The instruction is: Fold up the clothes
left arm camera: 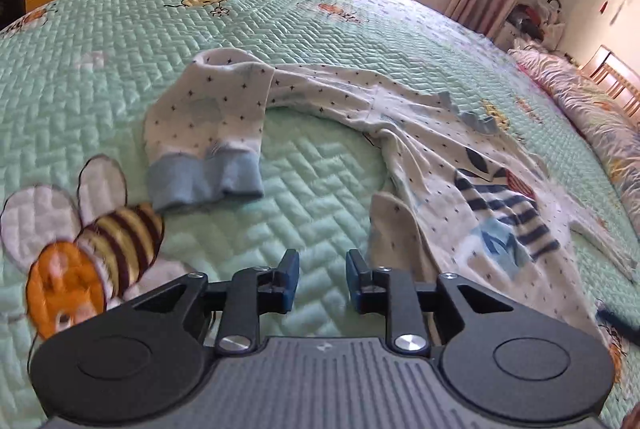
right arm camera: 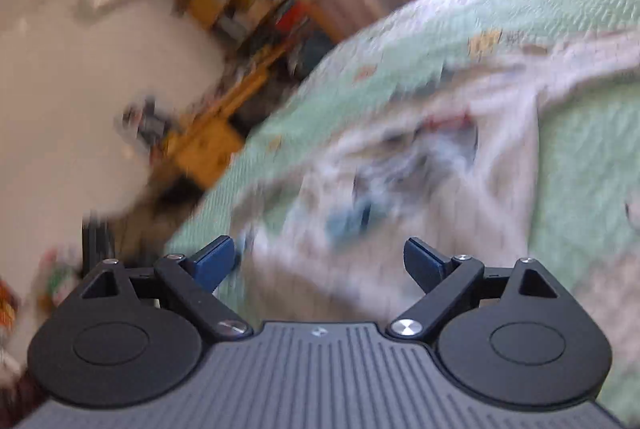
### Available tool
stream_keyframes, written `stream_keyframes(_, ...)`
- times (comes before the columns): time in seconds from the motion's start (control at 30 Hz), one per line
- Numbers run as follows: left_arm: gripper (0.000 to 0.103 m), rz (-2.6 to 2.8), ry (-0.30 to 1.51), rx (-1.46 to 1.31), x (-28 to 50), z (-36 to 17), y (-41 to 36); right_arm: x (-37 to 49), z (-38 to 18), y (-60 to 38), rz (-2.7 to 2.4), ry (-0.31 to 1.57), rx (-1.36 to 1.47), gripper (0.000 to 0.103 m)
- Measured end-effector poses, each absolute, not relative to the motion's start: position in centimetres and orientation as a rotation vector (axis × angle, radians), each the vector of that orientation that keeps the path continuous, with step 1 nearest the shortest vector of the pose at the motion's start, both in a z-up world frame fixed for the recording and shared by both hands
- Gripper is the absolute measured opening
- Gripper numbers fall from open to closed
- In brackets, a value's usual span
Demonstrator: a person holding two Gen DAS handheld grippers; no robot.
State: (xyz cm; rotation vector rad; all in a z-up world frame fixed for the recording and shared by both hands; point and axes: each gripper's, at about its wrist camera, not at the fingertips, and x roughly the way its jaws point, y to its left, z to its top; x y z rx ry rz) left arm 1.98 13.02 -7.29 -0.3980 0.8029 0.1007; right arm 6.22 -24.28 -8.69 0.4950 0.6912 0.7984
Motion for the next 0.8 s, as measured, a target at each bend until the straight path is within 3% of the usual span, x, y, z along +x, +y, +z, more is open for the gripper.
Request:
stream_keyframes(0.3, 0.049, -0.036, 0.855, -0.34, -1.3, -7.9, 8.9, 3.8, -11.3, -22.5, 0.811, 0.859, 0.291, 0.092)
stream_keyframes(0.37, 0.053, -0.028, 0.863, -0.314, -1.4, -7.9, 8.3, 5.4, -10.2, -22.2, 0.772, 0.799, 0.291, 0.092)
stream_keyframes(0.5, 0.058, -0.03, 0.874, -0.281, -1.4, -7.8, 7.4, 6.2, -8.3, -24.9, 0.758, 0.546, 0.553, 0.093)
stream_keyframes(0.8, 0.066, -0.034, 0.882, -0.319, -0.2, -8.7, 6.5, 7.3, -12.8, -28.8, 0.647, 0.669, 0.845, 0.093)
